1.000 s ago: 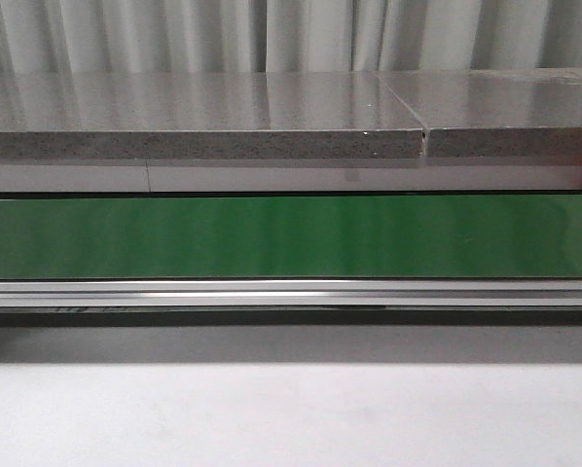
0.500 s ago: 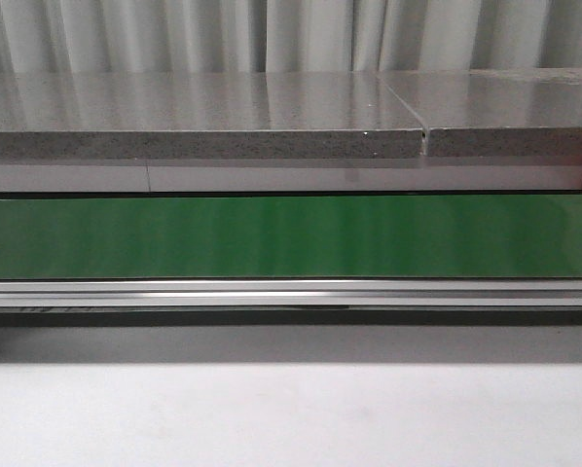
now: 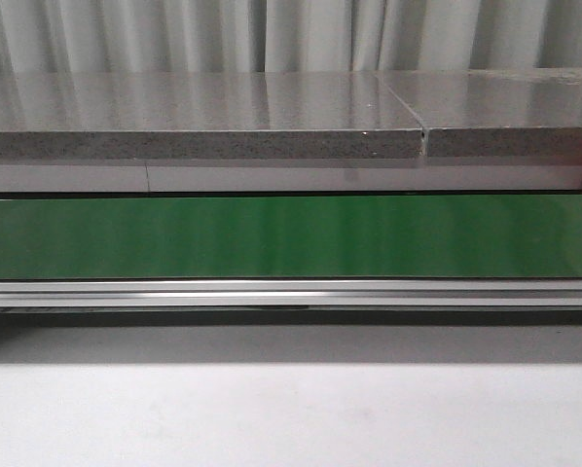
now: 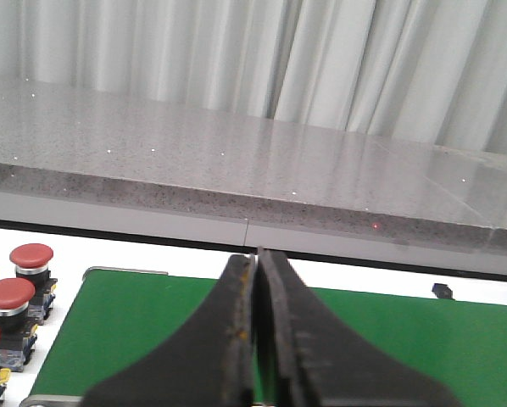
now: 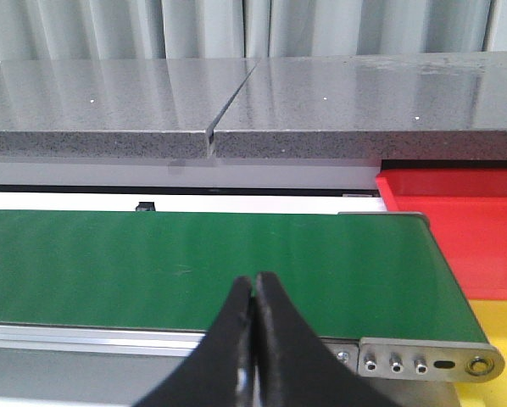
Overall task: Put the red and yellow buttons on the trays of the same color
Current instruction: 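Move the left gripper over the cluster of push buttons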
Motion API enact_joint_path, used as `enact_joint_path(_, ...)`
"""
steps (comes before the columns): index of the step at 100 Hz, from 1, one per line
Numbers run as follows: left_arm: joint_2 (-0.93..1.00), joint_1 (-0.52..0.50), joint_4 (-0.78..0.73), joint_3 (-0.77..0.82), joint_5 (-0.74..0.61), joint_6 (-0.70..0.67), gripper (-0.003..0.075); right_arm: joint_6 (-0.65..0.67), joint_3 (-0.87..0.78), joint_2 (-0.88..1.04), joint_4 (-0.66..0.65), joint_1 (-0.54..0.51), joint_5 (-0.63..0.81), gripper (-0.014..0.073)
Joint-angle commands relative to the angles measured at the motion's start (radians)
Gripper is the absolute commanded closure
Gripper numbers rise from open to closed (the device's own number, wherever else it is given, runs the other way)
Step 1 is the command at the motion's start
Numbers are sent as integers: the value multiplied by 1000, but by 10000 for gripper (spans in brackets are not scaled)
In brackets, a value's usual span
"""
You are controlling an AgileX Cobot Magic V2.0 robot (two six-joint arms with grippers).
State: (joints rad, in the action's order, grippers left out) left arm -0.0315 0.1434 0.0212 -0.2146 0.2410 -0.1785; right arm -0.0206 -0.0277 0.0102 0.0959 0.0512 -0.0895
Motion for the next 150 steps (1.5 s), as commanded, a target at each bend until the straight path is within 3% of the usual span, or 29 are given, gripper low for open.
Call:
enact_joint_path(1, -68, 0, -4, -111, 26, -11, 739, -2, 15, 20, -8, -2, 84, 661)
enact_joint_path(39, -397, 0, -34, -462, 518, -11, 739, -2, 15, 20, -8, -2, 84, 661)
enact_joint_path(62, -508, 0, -32, -492, 533, -11, 739, -2, 15, 20, -8, -2, 84, 661)
enact_joint_path(106, -529, 0, -27, -491, 569, -13, 727, -2, 15, 20, -8, -2, 84, 661)
enact_joint_path(113, -529, 0, -28, -491, 596, -13, 668, -2, 15, 20, -8, -2, 84, 661)
enact_joint_path(120, -529, 0, -28, -491, 627, -13, 556, -2, 15, 20, -8, -2, 84, 661)
enact_joint_path(139, -529, 0, -28, -491, 653, -16, 112, -2, 15, 20, -8, -2, 84, 661)
enact_joint_path(146, -529, 0, -30, -491, 658, -16, 31, -2, 15, 20, -8, -2, 84, 661)
enact_joint_path(150, -529, 0, -35, -491, 663, -27, 27, -2, 15, 20, -8, -2, 84, 661)
